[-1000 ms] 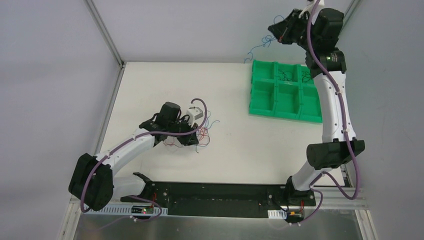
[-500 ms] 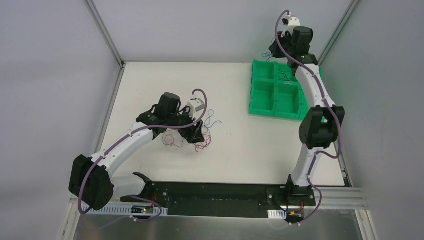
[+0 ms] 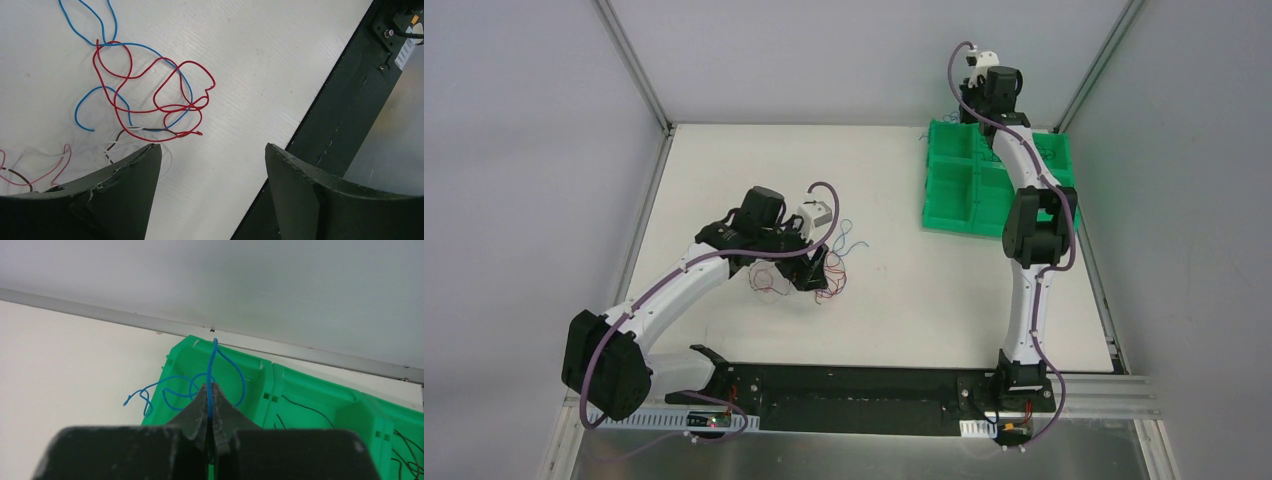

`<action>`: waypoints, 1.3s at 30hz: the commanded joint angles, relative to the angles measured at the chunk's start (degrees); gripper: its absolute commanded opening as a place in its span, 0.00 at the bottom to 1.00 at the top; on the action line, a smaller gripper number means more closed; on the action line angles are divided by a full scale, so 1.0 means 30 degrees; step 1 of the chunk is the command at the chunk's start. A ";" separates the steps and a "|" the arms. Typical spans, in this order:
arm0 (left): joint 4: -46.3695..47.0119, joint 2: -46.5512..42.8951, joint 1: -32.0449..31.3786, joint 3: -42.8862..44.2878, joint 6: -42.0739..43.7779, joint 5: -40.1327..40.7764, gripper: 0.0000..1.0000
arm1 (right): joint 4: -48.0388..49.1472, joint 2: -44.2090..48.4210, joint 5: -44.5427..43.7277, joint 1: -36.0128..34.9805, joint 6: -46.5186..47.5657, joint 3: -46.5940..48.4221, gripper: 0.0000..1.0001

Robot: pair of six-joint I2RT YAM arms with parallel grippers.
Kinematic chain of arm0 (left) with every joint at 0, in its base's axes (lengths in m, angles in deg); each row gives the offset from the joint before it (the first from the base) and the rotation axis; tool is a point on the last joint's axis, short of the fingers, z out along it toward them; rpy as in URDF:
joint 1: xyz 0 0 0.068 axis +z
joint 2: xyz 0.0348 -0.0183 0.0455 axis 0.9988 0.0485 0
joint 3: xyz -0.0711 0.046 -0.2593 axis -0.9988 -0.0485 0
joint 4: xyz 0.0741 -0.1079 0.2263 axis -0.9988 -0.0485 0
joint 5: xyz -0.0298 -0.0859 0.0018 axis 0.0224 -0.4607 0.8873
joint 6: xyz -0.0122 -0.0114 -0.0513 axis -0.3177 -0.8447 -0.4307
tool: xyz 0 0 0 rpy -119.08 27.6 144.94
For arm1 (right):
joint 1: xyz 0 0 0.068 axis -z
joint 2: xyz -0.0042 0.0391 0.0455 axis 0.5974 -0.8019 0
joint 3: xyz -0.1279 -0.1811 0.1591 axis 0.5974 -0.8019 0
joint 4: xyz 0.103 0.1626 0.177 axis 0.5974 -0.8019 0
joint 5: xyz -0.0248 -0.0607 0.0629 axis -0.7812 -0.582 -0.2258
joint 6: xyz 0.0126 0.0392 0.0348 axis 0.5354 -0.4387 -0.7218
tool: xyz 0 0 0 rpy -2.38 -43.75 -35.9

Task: Untangle the cables

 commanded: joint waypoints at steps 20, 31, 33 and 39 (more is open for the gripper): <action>-0.0436 0.0423 0.0615 0.0633 0.0466 0.0222 0.79 | 0.0885 0.2340 0.1698 0.1073 -0.1036 0.0729 0.00; -0.0425 0.0794 0.0677 0.1115 0.0697 0.0186 0.79 | 0.0591 0.1566 0.1813 0.0550 0.0889 -0.0270 0.00; -0.0441 0.0857 0.0677 0.1212 0.0710 0.0194 0.79 | 0.0669 0.1375 0.1595 0.0484 0.1095 -0.0441 0.00; -0.0441 0.0654 0.0705 0.1013 0.0538 0.0164 0.79 | 0.0441 0.1043 0.1624 0.0453 0.1324 -0.0315 0.00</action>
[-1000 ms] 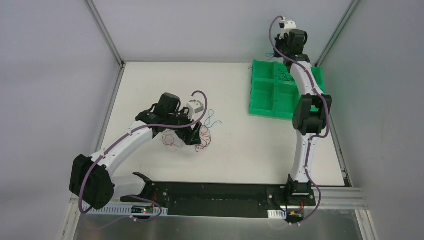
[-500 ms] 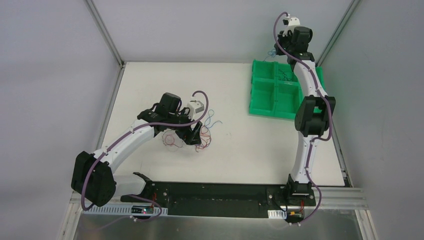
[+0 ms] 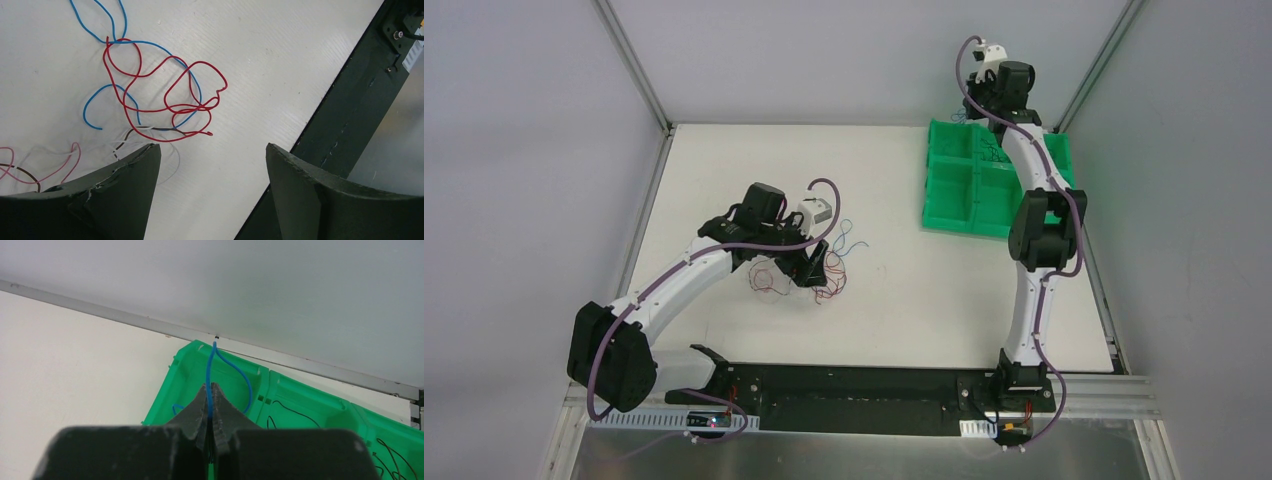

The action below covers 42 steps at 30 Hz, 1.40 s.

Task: Untangle the cables

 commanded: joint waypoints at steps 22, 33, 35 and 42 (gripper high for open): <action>-0.0225 0.1345 0.2695 0.2770 -0.2425 -0.0729 0.81 | -0.4703 0.2276 0.1982 0.0483 -0.2865 0.0125 0.66; 0.1377 0.4910 0.5512 0.2694 -0.6726 -0.5233 0.75 | -1.0301 0.6860 0.8521 -0.4823 0.3521 -0.6938 0.87; 0.2107 0.4935 0.6439 0.2114 -0.7888 -0.5992 0.75 | -0.8510 0.7137 0.8326 -0.6135 0.4154 -0.8582 0.89; 0.2265 0.3385 0.7901 0.1428 -0.8000 -0.5591 0.76 | -0.8278 0.2510 0.6594 -0.9389 -0.0436 -0.4693 0.88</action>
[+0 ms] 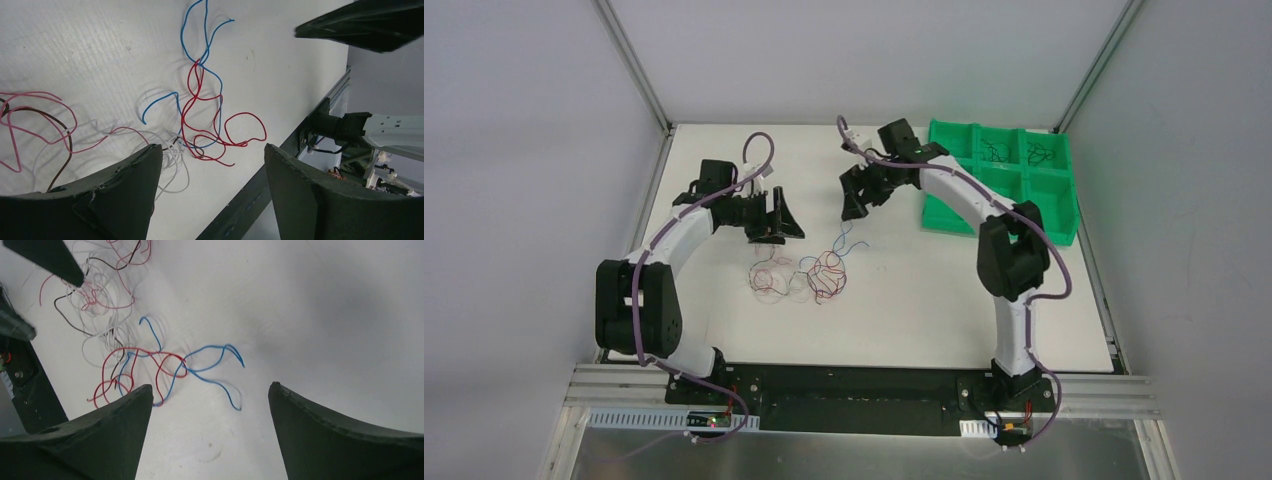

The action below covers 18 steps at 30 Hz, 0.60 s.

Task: Untangle the cables

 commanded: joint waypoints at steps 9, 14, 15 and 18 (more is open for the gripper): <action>0.1041 -0.2570 0.0669 -0.1608 -0.1473 -0.0315 0.78 | 0.0261 -0.4543 -0.0560 -0.1432 -0.2123 0.2567 0.77; 0.2985 -0.1914 0.0078 -0.2448 -0.3055 -0.0524 0.78 | 0.0101 -0.4391 0.0518 -0.1540 -0.2238 0.1806 0.45; 0.3198 -0.1615 -0.0284 -0.2447 -0.3095 -0.0572 0.77 | 0.0033 -0.4296 0.0747 -0.1565 -0.2435 0.1695 0.36; 0.3458 -0.0722 -0.1850 -0.2199 -0.2522 -0.0245 0.78 | -0.0675 -0.3735 0.1378 -0.1530 -0.3054 0.1896 0.00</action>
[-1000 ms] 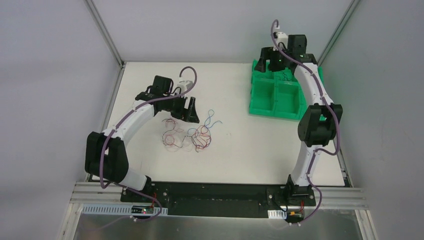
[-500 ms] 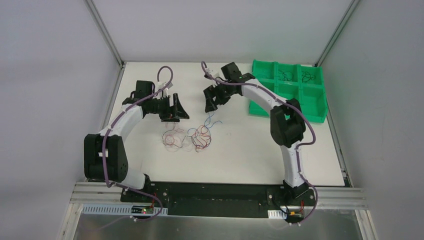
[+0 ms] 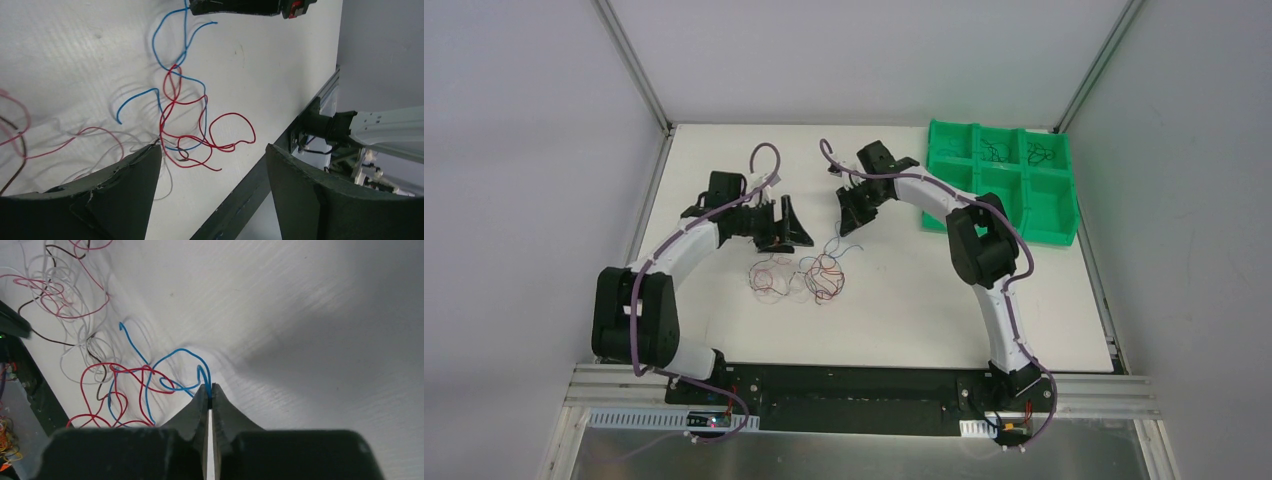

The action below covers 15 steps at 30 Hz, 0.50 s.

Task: Untangle the cables

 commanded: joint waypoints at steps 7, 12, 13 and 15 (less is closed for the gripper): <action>0.3372 0.3824 -0.2705 0.0769 0.0106 0.0687 0.77 | 0.0148 0.4491 0.1772 0.0124 -0.1962 -0.2060 0.00; 0.4229 0.6165 -0.3212 0.1557 0.0472 0.0589 0.64 | 0.0464 0.5565 0.1633 0.0189 -0.2522 -0.2993 0.00; 0.4293 0.6629 -0.3343 0.1719 0.0440 0.0386 0.58 | 0.0571 0.5830 0.1553 0.0243 -0.2605 -0.3170 0.00; 0.4460 0.6808 -0.3548 0.1818 0.0415 -0.0235 0.39 | 0.0675 0.6219 0.1304 0.0472 -0.2959 -0.3337 0.00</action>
